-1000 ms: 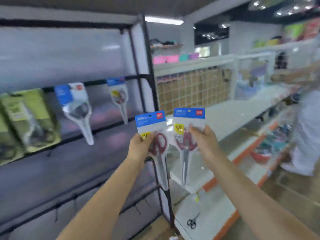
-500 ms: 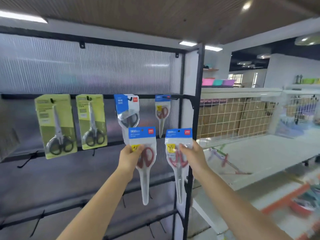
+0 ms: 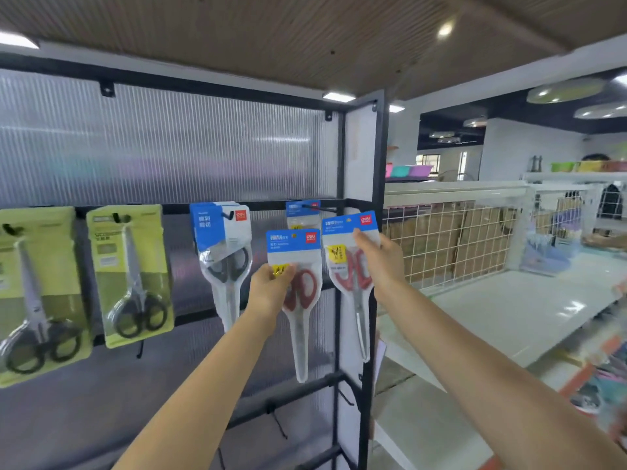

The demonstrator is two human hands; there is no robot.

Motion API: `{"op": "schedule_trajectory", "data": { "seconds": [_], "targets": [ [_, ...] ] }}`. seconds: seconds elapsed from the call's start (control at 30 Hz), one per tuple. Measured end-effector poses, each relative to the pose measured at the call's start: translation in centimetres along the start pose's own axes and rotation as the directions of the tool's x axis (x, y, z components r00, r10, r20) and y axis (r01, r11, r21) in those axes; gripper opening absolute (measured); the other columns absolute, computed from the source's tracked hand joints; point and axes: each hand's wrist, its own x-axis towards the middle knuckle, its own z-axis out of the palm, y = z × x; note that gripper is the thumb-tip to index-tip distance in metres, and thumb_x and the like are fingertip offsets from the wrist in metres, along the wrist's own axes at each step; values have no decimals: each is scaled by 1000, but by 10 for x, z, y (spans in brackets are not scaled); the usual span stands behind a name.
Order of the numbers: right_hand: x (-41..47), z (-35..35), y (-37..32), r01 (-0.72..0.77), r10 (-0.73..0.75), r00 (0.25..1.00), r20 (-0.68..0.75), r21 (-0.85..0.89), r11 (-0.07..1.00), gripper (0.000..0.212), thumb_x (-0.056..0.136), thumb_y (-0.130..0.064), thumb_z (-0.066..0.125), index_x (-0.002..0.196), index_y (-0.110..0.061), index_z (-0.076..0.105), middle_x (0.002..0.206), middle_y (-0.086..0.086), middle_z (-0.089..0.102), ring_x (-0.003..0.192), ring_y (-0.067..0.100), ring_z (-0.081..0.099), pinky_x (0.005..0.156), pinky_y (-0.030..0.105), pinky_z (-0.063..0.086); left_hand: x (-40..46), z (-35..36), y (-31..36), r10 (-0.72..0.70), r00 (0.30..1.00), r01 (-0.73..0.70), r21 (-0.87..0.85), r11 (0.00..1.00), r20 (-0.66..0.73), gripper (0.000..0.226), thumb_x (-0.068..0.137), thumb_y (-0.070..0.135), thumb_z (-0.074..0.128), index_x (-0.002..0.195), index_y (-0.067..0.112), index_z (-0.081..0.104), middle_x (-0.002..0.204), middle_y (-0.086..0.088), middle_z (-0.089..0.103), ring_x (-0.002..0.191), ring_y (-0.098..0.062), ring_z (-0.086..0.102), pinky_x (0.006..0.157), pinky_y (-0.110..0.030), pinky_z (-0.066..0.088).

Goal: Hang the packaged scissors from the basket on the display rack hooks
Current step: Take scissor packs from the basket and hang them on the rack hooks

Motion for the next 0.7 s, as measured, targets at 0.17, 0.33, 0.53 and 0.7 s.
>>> {"op": "schedule_trajectory", "data": {
  "seconds": [0.17, 0.33, 0.53, 0.7],
  "targets": [
    [23, 13, -6, -46, 47, 998, -41, 33, 998, 26, 89, -21, 63, 95, 4, 63, 85, 13, 67, 74, 15, 57, 60, 22, 40, 21, 5, 3, -5, 1000, 5, -9, 1000, 12, 14, 91, 23, 61, 80, 17, 53, 83, -2, 62, 81, -22, 60, 81, -36, 50],
    [32, 24, -6, -45, 48, 996, -72, 44, 998, 31, 85, -15, 65, 101, 11, 62, 99, 28, 66, 71, 17, 55, 68, 27, 43, 35, 4, 1, -5, 999, 6, -28, 1000, 49, 7, 90, 23, 62, 85, 20, 57, 94, -6, 65, 91, -26, 62, 89, -42, 51],
    [28, 19, -1, -11, 11, 1000, 17, 4, 1000, 23, 86, -20, 66, 95, 2, 65, 101, 20, 67, 79, 16, 59, 77, 33, 46, 45, -2, -7, -7, 998, 9, -35, 999, 56, 4, 92, 20, 59, 88, 19, 57, 97, -8, 66, 96, -30, 63, 90, -47, 52],
    [25, 15, 1, 46, -45, 997, 61, -18, 999, 12, 87, -19, 65, 75, -18, 64, 77, 0, 68, 77, 14, 63, 74, 30, 49, 46, -5, -7, -4, 999, 5, -10, 1000, 46, 11, 92, 23, 58, 100, 16, 56, 100, -6, 65, 95, -26, 63, 89, -44, 52]
  ]
}}
